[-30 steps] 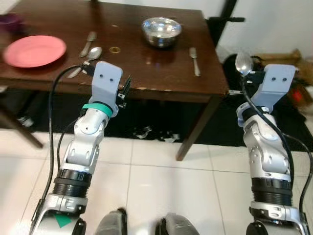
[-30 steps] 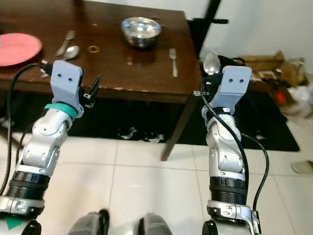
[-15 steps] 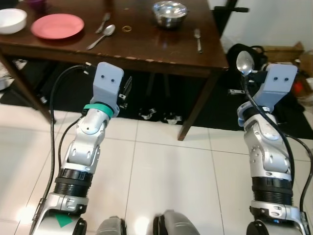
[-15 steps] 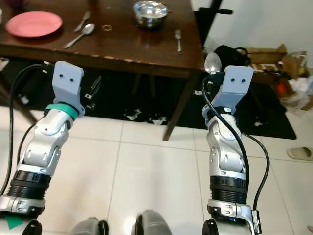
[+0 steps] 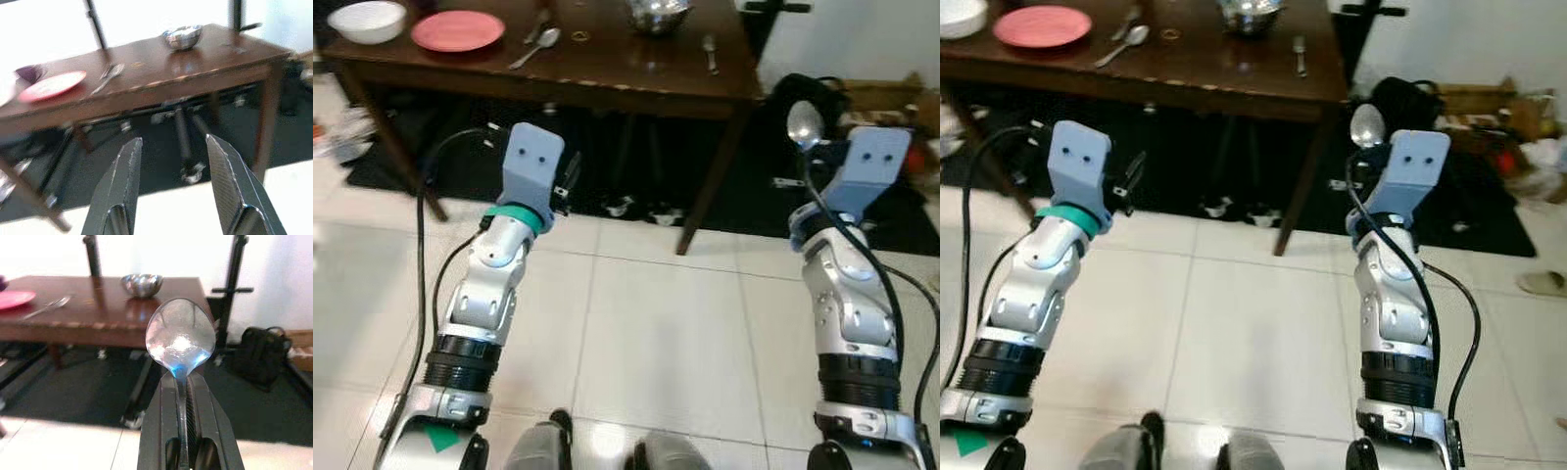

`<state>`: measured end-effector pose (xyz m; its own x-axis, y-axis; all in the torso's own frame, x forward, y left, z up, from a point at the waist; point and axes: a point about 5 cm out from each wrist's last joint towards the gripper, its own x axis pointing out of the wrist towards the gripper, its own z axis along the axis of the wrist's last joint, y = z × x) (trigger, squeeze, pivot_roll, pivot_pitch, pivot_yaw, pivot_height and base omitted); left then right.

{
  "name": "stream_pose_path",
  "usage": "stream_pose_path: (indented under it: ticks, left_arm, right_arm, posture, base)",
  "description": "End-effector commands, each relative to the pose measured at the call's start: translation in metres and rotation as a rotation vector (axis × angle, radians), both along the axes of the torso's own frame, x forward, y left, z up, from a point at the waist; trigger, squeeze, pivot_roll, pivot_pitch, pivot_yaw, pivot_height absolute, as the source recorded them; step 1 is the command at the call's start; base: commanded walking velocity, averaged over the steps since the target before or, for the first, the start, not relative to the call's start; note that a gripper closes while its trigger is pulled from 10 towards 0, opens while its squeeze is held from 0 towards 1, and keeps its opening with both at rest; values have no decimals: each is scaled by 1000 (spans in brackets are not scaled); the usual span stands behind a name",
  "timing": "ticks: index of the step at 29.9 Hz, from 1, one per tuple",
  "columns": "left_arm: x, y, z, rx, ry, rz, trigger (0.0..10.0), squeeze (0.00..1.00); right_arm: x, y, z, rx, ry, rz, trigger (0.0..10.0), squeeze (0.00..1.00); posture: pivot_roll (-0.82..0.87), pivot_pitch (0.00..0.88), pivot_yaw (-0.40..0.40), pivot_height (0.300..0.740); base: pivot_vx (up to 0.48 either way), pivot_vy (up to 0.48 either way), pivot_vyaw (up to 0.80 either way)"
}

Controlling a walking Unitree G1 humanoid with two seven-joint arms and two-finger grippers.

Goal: Setting the table

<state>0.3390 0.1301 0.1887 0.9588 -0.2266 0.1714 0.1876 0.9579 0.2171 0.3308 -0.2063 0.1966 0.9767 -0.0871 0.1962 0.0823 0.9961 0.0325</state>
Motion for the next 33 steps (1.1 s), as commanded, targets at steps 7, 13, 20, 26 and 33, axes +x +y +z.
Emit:
stream_pose_path:
  ticks: [7, 13, 20, 26, 33]
  left_arm:
    - [0, -8, 0, -8, 2, -22, 10000, 0]
    - [0, -9, 0, -11, 2, -22, 10000, 0]
    - [0, -11, 0, -29, 7, -29, 10000, 0]
    - [1, -14, 1, -30, 14, -40, 10000, 0]
    - [1, -14, 0, -24, 18, -33, 10000, 0]
  right_arm:
    - [-2, -7, 3, -1, -6, -20, 10000, 0]
    - [-2, -7, 3, -6, -4, -16, 10000, 0]
    - [-2, -7, 2, -11, 2, -16, 10000, 0]
    - [-3, -7, 1, -25, 17, -14, 10000, 0]
    - [-2, -6, -1, -50, 33, -6, 10000, 0]
  posture:
    - [-87, 0, -12, 740]
    - [-89, 0, -13, 740]
    - [-91, 0, -9, 740]
    - [-96, 0, -8, 740]
    - [-95, 0, -8, 740]
  base:
    - [-386, 0, 0]
    - [-382, 0, 0]
    - [-149, 0, 0]
    - [0, 0, 0]
    - [0, 0, 686]
